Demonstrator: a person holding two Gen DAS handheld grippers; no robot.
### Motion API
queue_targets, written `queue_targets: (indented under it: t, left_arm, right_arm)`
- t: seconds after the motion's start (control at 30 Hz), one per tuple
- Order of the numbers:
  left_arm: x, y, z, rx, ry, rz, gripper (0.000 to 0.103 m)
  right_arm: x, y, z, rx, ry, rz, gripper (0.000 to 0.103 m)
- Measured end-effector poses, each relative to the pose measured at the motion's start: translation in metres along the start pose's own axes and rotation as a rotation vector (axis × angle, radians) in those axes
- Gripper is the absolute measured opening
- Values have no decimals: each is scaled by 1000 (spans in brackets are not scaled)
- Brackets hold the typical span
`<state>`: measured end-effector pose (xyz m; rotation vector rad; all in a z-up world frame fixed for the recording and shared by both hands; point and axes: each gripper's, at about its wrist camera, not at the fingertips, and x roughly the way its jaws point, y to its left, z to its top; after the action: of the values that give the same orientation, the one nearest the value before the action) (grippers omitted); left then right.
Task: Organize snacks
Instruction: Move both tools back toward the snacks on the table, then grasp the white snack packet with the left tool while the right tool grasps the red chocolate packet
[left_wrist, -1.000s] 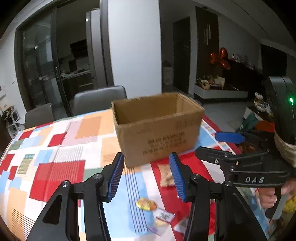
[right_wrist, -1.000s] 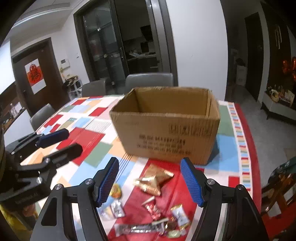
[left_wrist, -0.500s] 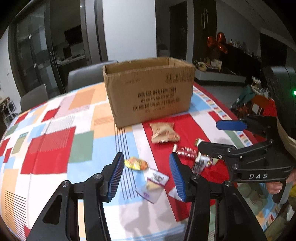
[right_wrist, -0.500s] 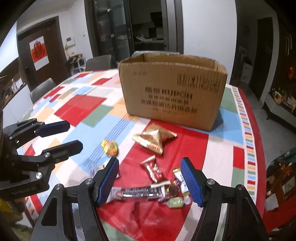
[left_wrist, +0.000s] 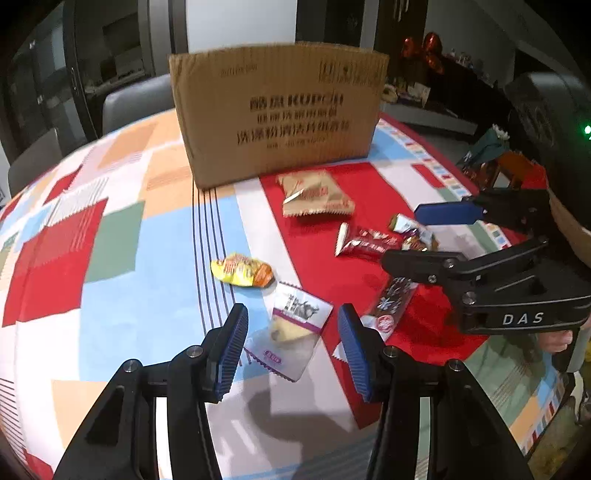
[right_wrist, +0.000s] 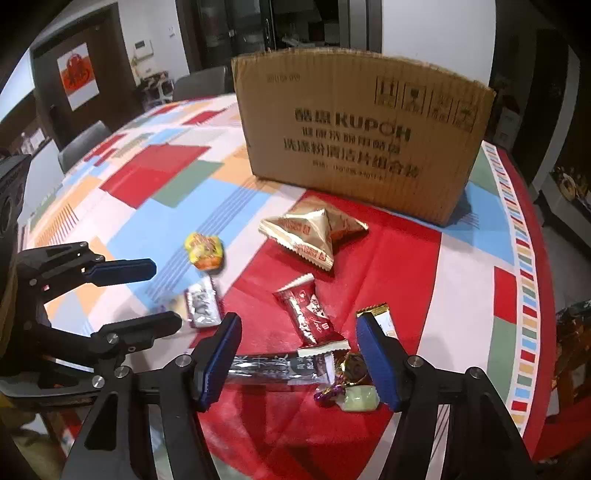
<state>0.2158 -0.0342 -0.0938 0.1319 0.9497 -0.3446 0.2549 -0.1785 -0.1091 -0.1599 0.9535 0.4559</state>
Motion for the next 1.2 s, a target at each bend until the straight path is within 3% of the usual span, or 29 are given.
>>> queue_targets:
  t: [0.43,0.53,0.73,1.2]
  left_arm:
    - [27,1,-3,4,57,-2,47]
    - [27,2,-3,-1,51,2,36]
    - [27,6,0,-31,52,-26,32]
    - [-11,9,12,-80,-42,-31,32]
  right_arm:
    - [34,-2,10,-29,64,11,55]
    - [39,0,11,-38,77,13,50]
    - [46,3,9,-59,88,2,30]
    - [16,8,12,-51,5,5,28]
